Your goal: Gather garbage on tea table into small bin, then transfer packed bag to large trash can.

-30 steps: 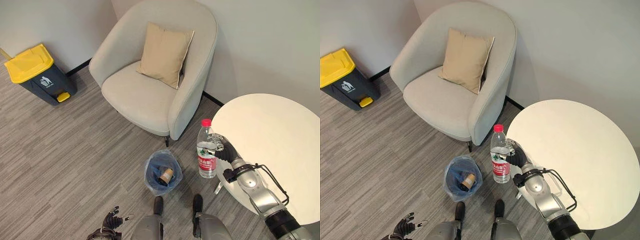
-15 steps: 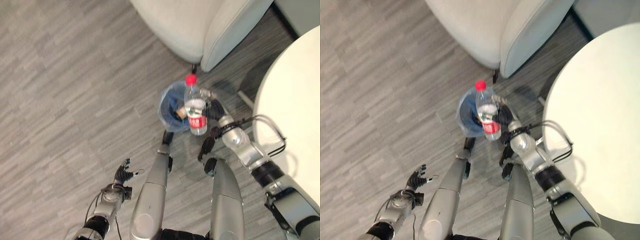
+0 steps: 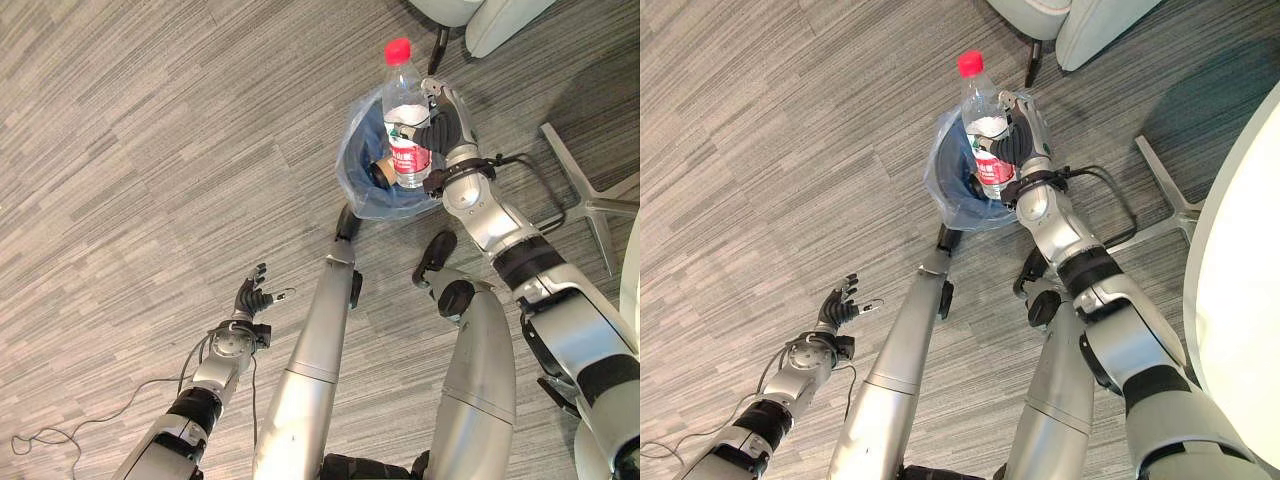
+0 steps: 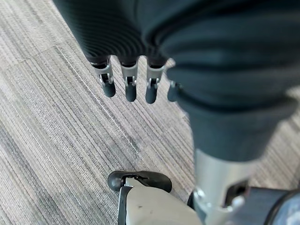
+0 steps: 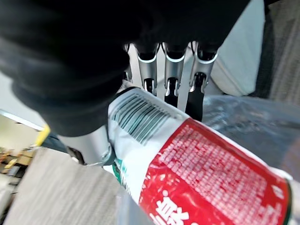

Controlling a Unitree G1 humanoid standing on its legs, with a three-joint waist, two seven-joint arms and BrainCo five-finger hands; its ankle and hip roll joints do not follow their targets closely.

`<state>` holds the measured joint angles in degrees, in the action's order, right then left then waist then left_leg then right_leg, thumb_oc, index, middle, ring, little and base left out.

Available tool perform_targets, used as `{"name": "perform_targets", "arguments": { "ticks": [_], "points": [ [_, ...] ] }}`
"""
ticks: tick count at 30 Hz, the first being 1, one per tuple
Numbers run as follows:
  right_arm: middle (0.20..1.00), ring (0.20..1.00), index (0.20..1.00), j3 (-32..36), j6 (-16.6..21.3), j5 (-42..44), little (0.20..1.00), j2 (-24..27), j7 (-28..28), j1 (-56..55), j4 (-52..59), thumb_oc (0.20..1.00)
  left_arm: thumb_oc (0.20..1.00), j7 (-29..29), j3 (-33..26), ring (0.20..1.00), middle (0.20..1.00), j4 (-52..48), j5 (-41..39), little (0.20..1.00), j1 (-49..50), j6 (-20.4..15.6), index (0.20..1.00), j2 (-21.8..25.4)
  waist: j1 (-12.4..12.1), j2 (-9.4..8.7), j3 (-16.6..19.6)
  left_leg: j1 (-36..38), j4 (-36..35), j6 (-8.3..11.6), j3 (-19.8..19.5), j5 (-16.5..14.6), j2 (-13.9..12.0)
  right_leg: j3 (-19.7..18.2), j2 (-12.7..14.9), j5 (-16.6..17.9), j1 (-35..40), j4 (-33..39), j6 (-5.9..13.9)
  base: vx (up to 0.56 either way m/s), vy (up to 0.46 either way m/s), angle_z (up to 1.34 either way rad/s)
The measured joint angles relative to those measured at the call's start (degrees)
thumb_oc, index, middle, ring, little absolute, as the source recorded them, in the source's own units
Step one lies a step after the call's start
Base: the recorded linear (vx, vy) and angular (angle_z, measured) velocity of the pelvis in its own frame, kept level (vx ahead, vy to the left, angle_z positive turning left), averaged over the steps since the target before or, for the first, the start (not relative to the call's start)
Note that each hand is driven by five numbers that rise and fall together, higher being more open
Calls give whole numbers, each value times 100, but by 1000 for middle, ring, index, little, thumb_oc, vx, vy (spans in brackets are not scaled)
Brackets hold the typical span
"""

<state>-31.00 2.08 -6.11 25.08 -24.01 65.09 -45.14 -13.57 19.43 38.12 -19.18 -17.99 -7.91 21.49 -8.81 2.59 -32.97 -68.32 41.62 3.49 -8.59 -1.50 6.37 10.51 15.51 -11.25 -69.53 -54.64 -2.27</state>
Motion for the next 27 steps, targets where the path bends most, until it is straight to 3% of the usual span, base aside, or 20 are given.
{"name": "perform_targets", "arguments": {
  "ticks": [1, 2, 3, 4, 7, 10, 14, 17, 25, 27],
  "points": [
    [464, 464, 464, -1, -36, 62, 464, -64, -33, 9, -189, 464, 1000, -2, 74, 1000, 1000, -3, 0, 1000, -18, -9, 1000, 12, -5, 1, 1, -17, -2, -1, -2, 0, 13, -18, 0, -5, -21, -6, 6, 38, 23, 4],
    [1000, 1000, 1000, -15, -45, 65, 1000, -104, -41, -13, -249, 1000, 1000, -4, 81, 1000, 1000, -13, 0, 1000, -24, -18, 1000, 8, -3, 4, 3, -43, -2, -3, -4, -1, 23, -22, 1, -10, -40, -10, 8, 38, 36, 12],
    [1000, 1000, 1000, -191, -148, 82, 1000, -225, -51, 90, -1008, 1000, 1000, -8, 117, 1000, 1000, 11, 0, 1000, -147, -19, 1000, 10, 5, 4, 11, -48, -25, -19, -20, -10, 75, -29, 21, -32, -48, -9, 10, 34, 56, 10],
    [1000, 1000, 1000, -221, -148, 99, 1000, -227, -50, 89, -1084, 1000, 1000, -8, 129, 1000, 1000, 11, 0, 1000, -177, -19, 1000, 10, 7, 5, 12, -48, -25, -29, -16, -16, 76, -38, 23, -33, -48, -9, 10, 24, 44, 10],
    [1000, 1000, 1000, -193, -146, 81, 1000, -78, -61, -439, -241, 1000, 1000, -17, 116, 1000, 1000, -59, 2, 1000, -211, -11, 1000, 7, 83, -12, 40, 28, -125, -105, 4, 10, 83, -81, 0, -21, 26, 98, 14, 5, 13, 1],
    [1000, 1000, 1000, -233, -130, -427, 1000, 46, -39, -1255, 459, 1000, 1000, -18, 83, 1000, 1000, -94, 19, 1000, -184, -8, 1000, -34, 188, -102, 537, 43, -241, -163, 26, -41, 83, -74, -5, -57, 61, 221, 72, 9, -7, 3],
    [1000, 1000, 1000, -1200, -155, -1535, 1000, 176, 167, -1336, 182, 1000, 1000, -8, 85, 1000, 1000, 49, 64, 1000, -54, -17, 1000, -109, 360, -183, 1038, 32, -294, -148, 61, -31, 78, -88, -21, -30, 62, 309, 112, 5, -12, -2],
    [1000, 1000, 1000, -1927, -258, -1995, 1000, -77, 360, -827, -788, 1000, 1000, -13, 244, 1000, 1000, 51, 63, 1000, -25, -38, 1000, -34, 256, -180, 1039, 1, -288, -135, 58, -39, 78, -88, -20, -46, 25, 291, 135, 0, -25, 1],
    [1000, 1000, 1000, -2003, -382, -2127, 1000, -614, 600, -669, -1736, 1000, 1000, -15, 345, 1000, 1000, 86, 56, 1000, -41, -89, 1000, 89, 7, -145, 1005, -484, -55, -42, -19, -92, 201, -81, 101, -130, -471, -103, 130, -7, -34, 10],
    [1000, 1000, 1000, -1962, -390, -2001, 1000, -717, 605, -595, -2005, 1000, 1000, -16, 369, 1000, 1000, 75, 51, 1000, -103, -105, 1000, 119, -12, -60, 797, -502, 4, -49, -32, -101, 219, -82, 118, -209, -487, -182, 51, -14, -25, 8]
  ]
}}
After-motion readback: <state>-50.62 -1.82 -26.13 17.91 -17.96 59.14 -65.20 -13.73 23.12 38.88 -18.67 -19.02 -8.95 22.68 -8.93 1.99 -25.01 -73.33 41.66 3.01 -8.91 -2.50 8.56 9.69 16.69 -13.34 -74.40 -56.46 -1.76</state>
